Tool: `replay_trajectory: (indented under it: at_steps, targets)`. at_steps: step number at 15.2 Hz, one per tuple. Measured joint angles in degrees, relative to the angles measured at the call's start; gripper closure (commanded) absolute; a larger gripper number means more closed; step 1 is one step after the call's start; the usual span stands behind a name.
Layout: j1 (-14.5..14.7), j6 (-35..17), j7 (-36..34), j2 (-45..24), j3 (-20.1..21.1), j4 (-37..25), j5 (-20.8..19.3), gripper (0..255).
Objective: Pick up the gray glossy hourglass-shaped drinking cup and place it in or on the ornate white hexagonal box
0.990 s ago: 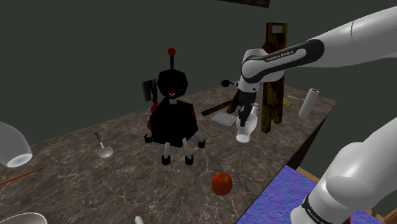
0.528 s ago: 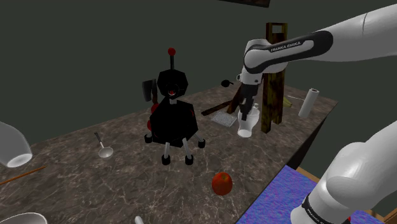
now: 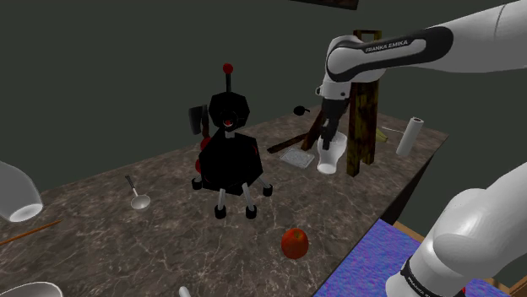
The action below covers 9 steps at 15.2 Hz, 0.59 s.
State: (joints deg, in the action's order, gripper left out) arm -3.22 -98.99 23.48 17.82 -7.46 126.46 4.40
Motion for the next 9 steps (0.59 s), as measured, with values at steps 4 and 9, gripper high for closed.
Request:
replay_trajectory:
  at_steps: [4, 9]
  targets:
    - [-0.04, 3.16, -0.22, 0.52, -0.02, -2.66, -0.11, 255]
    - [0.03, 6.89, -0.64, 0.56, 0.04, -6.38, -0.08, 255]
